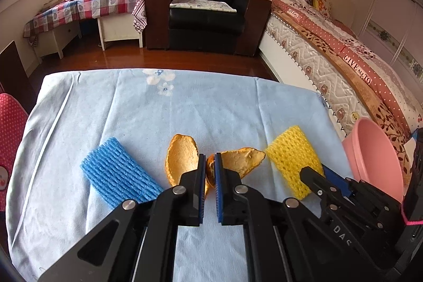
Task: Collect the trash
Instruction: 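Grasp the yellow foam net with the right gripper while the left gripper grasps the orange peel, then carry the yellow foam net and orange peel over the pink bucket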
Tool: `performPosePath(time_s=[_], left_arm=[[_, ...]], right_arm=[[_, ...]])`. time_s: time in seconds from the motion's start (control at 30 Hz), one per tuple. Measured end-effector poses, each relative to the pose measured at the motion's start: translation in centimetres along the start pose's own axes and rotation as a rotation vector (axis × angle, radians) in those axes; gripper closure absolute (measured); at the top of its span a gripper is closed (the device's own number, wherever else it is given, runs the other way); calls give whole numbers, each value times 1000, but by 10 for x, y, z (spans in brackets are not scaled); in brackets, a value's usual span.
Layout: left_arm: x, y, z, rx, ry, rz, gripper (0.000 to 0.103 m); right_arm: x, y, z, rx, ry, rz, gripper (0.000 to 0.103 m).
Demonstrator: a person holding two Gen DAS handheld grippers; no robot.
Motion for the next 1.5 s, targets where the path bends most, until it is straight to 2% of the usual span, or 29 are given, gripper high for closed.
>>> performPosePath(time_s=[0.7, 1.17, 1.5], left_arm=[[-2, -37, 60, -52, -63, -33, 98], [-7, -82, 72, -96, -73, -93, 98], [-10, -129, 68, -139, -65, -168, 98]], right_arm=[[-4, -32, 69, 2, -81, -113, 85], [-14, -77, 100, -64, -124, -182, 85], [-23, -120, 114, -116, -138, -251, 85]])
Point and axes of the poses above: each gripper's, at about its wrist camera, not at the fingertips, and z roughly against the way its jaws point, y to its left, x to its top, the point moved 9 cm from there along -z, roughly the way its jaws point, and after that the axes turned 7 degrees about -x, right-handed, at the moved point
